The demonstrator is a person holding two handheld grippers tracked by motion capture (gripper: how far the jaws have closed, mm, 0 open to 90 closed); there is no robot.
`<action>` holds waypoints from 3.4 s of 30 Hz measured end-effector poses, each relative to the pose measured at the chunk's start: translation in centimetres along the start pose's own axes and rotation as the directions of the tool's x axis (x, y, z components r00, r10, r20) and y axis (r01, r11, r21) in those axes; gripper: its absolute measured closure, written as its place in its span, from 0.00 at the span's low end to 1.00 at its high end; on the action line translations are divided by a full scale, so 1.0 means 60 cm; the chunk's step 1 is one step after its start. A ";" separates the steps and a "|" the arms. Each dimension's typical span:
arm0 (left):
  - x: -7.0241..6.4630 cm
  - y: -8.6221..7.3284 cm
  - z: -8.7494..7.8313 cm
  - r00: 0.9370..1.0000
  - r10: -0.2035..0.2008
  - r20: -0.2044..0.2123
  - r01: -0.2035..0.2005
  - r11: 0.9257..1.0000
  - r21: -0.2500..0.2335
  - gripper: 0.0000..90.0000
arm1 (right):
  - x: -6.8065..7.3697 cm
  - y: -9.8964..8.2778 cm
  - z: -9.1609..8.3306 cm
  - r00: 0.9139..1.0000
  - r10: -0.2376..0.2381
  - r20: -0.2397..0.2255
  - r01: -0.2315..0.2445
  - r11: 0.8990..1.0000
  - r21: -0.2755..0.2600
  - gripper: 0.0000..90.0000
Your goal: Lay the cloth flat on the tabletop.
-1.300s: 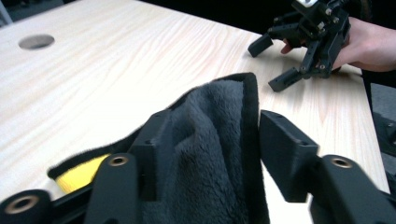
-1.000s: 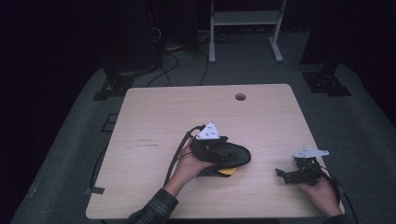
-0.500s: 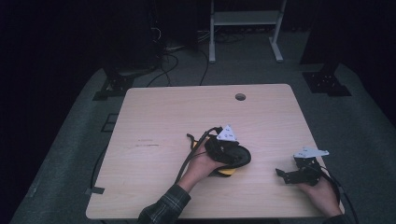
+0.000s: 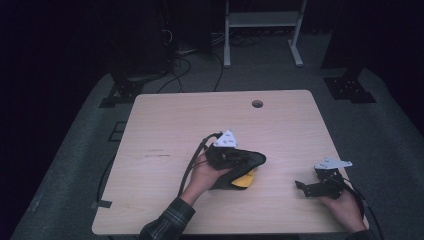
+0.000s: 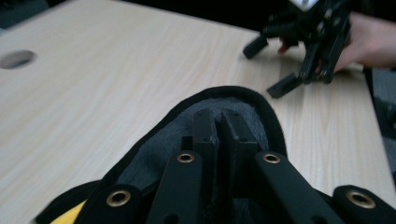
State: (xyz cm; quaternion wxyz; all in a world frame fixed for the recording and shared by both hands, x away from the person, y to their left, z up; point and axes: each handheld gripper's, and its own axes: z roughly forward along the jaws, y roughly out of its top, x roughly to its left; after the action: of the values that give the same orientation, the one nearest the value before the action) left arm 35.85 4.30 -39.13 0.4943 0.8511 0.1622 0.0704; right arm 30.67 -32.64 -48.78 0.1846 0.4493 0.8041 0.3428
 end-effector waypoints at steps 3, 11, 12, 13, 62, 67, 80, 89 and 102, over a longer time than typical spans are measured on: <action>0.007 -0.009 -0.036 1.000 -0.022 -0.020 0.022 0.999 -0.040 0.94 | 0.000 0.000 0.000 1.000 -0.001 0.000 0.001 1.000 0.000 0.03; 0.031 -0.065 -0.120 0.990 -0.109 -0.086 0.102 0.991 -0.081 0.94 | -0.001 0.000 0.000 1.000 0.001 0.004 -0.001 1.000 0.000 0.03; 0.034 -0.073 -0.128 0.989 -0.117 -0.091 0.109 0.991 -0.082 0.94 | -0.001 -0.001 -0.001 1.000 0.003 0.005 -0.003 1.000 0.001 0.03; 0.036 -0.083 -0.138 0.986 -0.132 -0.098 0.124 0.989 -0.083 0.94 | -0.001 -0.001 -0.001 1.000 0.003 0.005 -0.003 1.000 0.001 0.03; 0.084 -0.164 -0.114 0.931 -0.151 -0.331 0.222 0.957 0.189 0.53 | 0.118 0.145 0.076 0.954 -0.166 -0.250 0.146 0.985 -0.096 0.24; 0.093 -0.181 -0.138 0.916 -0.167 -0.365 0.251 0.948 0.196 0.57 | 0.116 0.145 0.082 0.955 -0.167 -0.247 0.150 0.985 -0.086 0.24; 0.119 -0.195 -0.157 0.910 -0.241 -0.339 0.305 0.941 0.150 0.72 | 0.112 0.150 0.088 0.943 -0.177 -0.283 0.154 0.983 -0.102 0.34; 0.121 -0.199 -0.174 0.904 -0.240 -0.355 0.301 0.945 0.129 0.91 | 0.132 0.160 0.120 0.903 -0.246 -0.351 0.233 0.969 -0.081 0.55; 0.139 -0.212 -0.222 0.859 -0.276 -0.431 0.332 0.941 0.060 0.94 | 0.119 0.163 0.116 0.906 -0.175 -0.387 0.163 0.985 -0.063 0.73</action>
State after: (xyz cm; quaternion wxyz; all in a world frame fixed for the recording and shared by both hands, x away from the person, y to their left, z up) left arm 37.33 23.92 -43.82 0.3959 0.8108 0.4004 0.1601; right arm 36.93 -20.36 -46.56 0.0560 0.2980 0.8554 0.4199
